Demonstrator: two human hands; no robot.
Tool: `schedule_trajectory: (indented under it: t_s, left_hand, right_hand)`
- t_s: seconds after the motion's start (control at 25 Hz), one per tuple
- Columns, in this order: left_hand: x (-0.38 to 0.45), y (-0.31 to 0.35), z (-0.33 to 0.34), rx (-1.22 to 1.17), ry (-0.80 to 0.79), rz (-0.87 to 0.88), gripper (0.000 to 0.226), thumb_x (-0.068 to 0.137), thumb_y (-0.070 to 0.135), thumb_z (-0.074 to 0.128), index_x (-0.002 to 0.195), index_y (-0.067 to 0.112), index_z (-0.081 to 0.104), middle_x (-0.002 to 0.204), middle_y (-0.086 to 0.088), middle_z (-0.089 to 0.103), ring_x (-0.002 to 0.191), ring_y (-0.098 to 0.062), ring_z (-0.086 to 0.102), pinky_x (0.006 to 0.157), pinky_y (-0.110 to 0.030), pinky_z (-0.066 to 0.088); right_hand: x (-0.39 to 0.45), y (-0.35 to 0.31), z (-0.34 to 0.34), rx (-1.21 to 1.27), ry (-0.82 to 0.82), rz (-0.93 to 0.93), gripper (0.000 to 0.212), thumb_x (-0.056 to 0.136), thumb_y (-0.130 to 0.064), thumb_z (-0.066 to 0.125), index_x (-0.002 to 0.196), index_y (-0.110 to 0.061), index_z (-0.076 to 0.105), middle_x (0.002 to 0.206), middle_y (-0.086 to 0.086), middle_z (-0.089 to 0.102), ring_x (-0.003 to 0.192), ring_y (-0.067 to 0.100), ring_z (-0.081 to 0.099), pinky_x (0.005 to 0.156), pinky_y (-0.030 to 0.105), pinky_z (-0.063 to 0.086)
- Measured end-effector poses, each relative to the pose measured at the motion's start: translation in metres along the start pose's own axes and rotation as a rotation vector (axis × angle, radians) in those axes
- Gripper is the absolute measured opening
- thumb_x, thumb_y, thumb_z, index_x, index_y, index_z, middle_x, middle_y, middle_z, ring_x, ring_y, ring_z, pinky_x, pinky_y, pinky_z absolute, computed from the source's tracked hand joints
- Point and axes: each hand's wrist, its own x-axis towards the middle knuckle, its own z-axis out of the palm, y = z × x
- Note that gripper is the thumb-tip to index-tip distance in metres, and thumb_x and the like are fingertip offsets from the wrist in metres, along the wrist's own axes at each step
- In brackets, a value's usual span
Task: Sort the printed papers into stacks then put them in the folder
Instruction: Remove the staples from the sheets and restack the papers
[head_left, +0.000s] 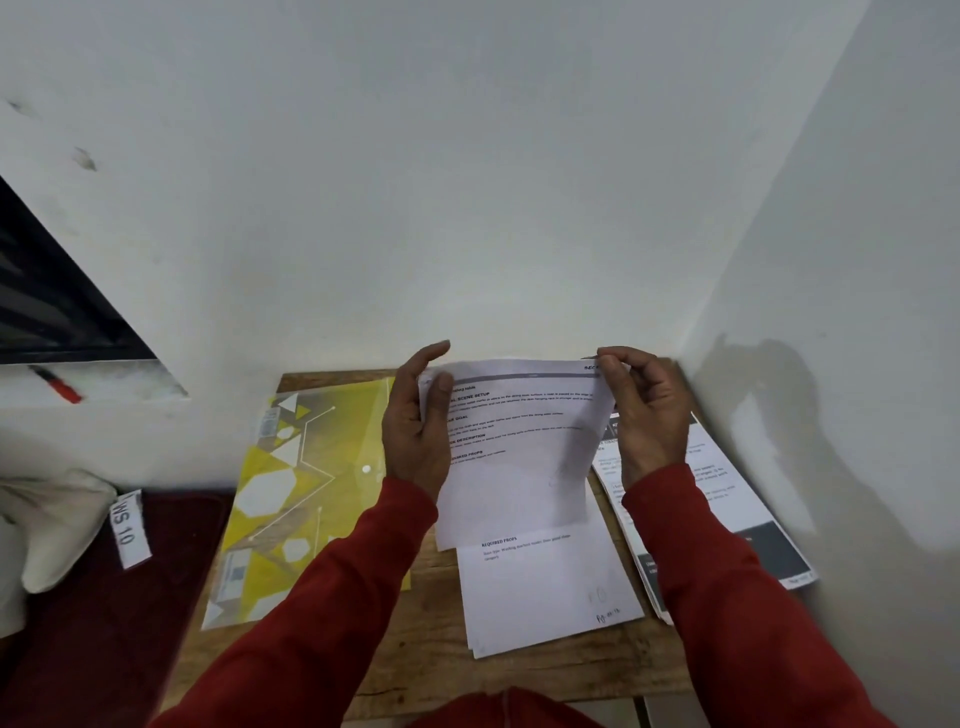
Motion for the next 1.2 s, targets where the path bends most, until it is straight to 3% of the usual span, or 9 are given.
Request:
schedule_trajectory:
  t_s: [0.08,0.2,0.32,0.44,0.68,0.8,0.88,1.04,1.2]
  left_hand:
    - [0.001,-0.002,-0.002,-0.066,-0.007,0.005,0.021,0.099,0.014,0.052,0.113,0.026,0.060,0.113,0.002,0.068,0.106,-0.020,0.062,0.090,-0.036,0.050]
    - [0.001,0.001,-0.003,-0.204,-0.045,-0.107,0.021,0.098,0.013,0.052,0.119,0.016,0.057,0.104,-0.006,0.073,0.098,-0.026,0.068,0.079,-0.034,0.056]
    - [0.000,0.001,-0.005,-0.202,-0.001,-0.173,0.016,0.097,0.016,0.055,0.108,0.009,0.064,0.095,0.002,0.074,0.089,-0.012,0.068,0.072,-0.026,0.054]
    - [0.000,0.003,-0.007,-0.217,0.031,-0.209,0.014,0.096,0.010,0.055,0.096,0.007,0.069,0.080,0.012,0.070,0.077,0.000,0.061,0.069,-0.017,0.049]
    - [0.009,0.010,-0.007,-0.297,0.064,-0.254,0.014,0.093,0.012,0.060,0.097,0.006,0.072,0.086,0.007,0.071,0.084,-0.006,0.062,0.075,-0.021,0.051]
    - [0.017,0.012,-0.011,-0.351,0.063,-0.262,0.018,0.093,0.017,0.061,0.098,0.004,0.073,0.091,-0.002,0.069,0.087,-0.011,0.060,0.078,-0.026,0.052]
    - [0.025,0.016,-0.014,-0.420,0.067,-0.293,0.016,0.094,0.020,0.062,0.094,0.009,0.074,0.089,-0.003,0.066,0.086,-0.015,0.058,0.077,-0.030,0.052]
    - [0.042,0.012,-0.019,-0.502,0.134,-0.414,0.014,0.093,0.021,0.064,0.086,0.014,0.074,0.083,-0.003,0.064,0.080,-0.019,0.057,0.073,-0.032,0.051]
    - [0.047,-0.001,-0.027,-0.450,0.013,-0.577,0.016,0.094,0.023,0.062,0.098,0.009,0.068,0.088,-0.006,0.068,0.075,-0.018,0.064,0.070,-0.033,0.056]
  right_hand:
    - [-0.002,0.001,-0.001,-0.015,0.010,-0.010,0.014,0.089,0.003,0.063,0.090,-0.011,0.067,0.078,-0.018,0.071,0.078,-0.003,0.065,0.073,0.013,0.049]
    - [-0.004,0.001,-0.001,-0.026,0.036,-0.012,0.012,0.089,0.003,0.063,0.090,-0.008,0.067,0.076,-0.021,0.071,0.077,-0.005,0.064,0.073,0.011,0.049]
    - [-0.005,0.001,0.002,-0.024,0.065,-0.006,0.009,0.088,0.003,0.063,0.095,-0.001,0.066,0.076,-0.019,0.072,0.076,-0.005,0.065,0.072,0.011,0.049]
    - [-0.005,-0.001,0.004,-0.015,0.071,0.006,0.010,0.088,0.003,0.063,0.091,-0.007,0.067,0.075,-0.018,0.072,0.076,-0.005,0.065,0.071,0.011,0.049]
    - [0.000,-0.003,0.003,-0.013,0.022,0.027,0.012,0.089,-0.005,0.066,0.098,-0.013,0.068,0.075,-0.012,0.073,0.078,0.002,0.065,0.077,0.026,0.052]
    - [0.004,-0.003,0.001,0.001,-0.093,0.053,0.020,0.091,-0.006,0.064,0.111,-0.006,0.062,0.067,-0.012,0.069,0.069,0.002,0.063,0.070,0.019,0.052]
    - [0.004,0.000,0.001,-0.026,-0.166,0.086,0.011,0.092,-0.004,0.061,0.102,0.001,0.063,0.068,-0.013,0.070,0.066,-0.001,0.063,0.065,0.015,0.050]
    - [-0.002,0.014,-0.002,-0.127,-0.306,0.218,0.010,0.092,-0.015,0.064,0.098,-0.010,0.070,0.090,-0.003,0.075,0.081,0.009,0.067,0.071,0.022,0.053]
    - [-0.006,0.026,-0.002,-0.152,-0.226,0.231,0.008,0.091,-0.014,0.065,0.095,-0.011,0.071,0.089,0.001,0.072,0.079,0.008,0.065,0.071,0.022,0.053]
